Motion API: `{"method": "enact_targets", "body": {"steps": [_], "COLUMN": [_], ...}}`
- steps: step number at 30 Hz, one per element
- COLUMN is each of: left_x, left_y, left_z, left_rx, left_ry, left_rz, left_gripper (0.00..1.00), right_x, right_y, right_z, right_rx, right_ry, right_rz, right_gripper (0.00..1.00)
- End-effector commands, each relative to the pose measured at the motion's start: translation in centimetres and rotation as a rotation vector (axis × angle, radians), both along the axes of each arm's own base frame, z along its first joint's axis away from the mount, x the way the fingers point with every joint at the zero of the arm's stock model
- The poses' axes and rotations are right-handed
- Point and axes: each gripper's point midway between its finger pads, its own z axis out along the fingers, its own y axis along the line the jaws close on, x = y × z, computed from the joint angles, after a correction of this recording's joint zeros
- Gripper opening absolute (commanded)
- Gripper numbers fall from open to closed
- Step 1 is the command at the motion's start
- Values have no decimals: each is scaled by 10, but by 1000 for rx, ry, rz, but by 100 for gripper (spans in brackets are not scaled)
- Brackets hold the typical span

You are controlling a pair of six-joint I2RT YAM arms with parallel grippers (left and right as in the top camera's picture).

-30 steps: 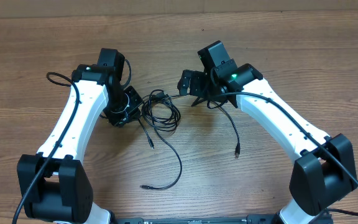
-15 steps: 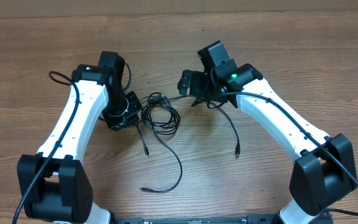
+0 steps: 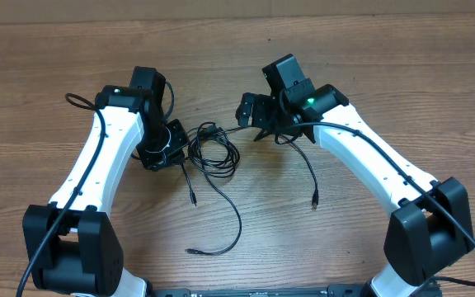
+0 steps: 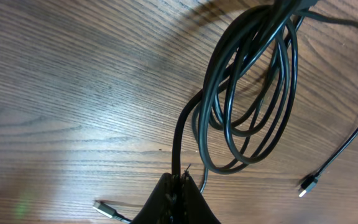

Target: Untangle cables

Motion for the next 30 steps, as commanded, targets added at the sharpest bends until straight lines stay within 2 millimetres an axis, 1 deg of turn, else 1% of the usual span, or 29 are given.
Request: {"method": "enact_targets", "body": {"steps": [1,5,7,14,17,21,23,25,28,30], "left_x": [-4,-5,-3,11,15,22,25,26,27,28], "left_y": [0,0,0,-4,-14,-29,-33,-34,-35,-35], "left_z": [11,24,34,87,111,137,144,146,147,148], "left_rx": [0,-3,-7,-38,-101,-196,-219,-225,-231,-231], "left_ry": [-52,-97,-139,-368,-470,-580,-612,-620,-621,-627], "left_rz": [-94,-118,-118,-118,-129,-156,-165,-160,-153,-152], "left_gripper": [4,5,4,4,4,4,4,4,4,4], "right_x": [-8,-21,-28,-52,-62,-68,-70,-72,-76,-77], "right_y": [2,18,23,47,59,79,86,90,95,96], "right_z": [-7,-5,-6,-8,-8,-3,-1,0,2,2], "right_rx": [6,65,63,53,49,48,51,52,69,75], "right_ry": [41,82,94,115,110,31,8,-10,-15,-12], "right_rz": [17,77,93,168,212,340,373,408,451,454], "right_gripper": [100,100,100,100,100,100,100,99,95,94]}}
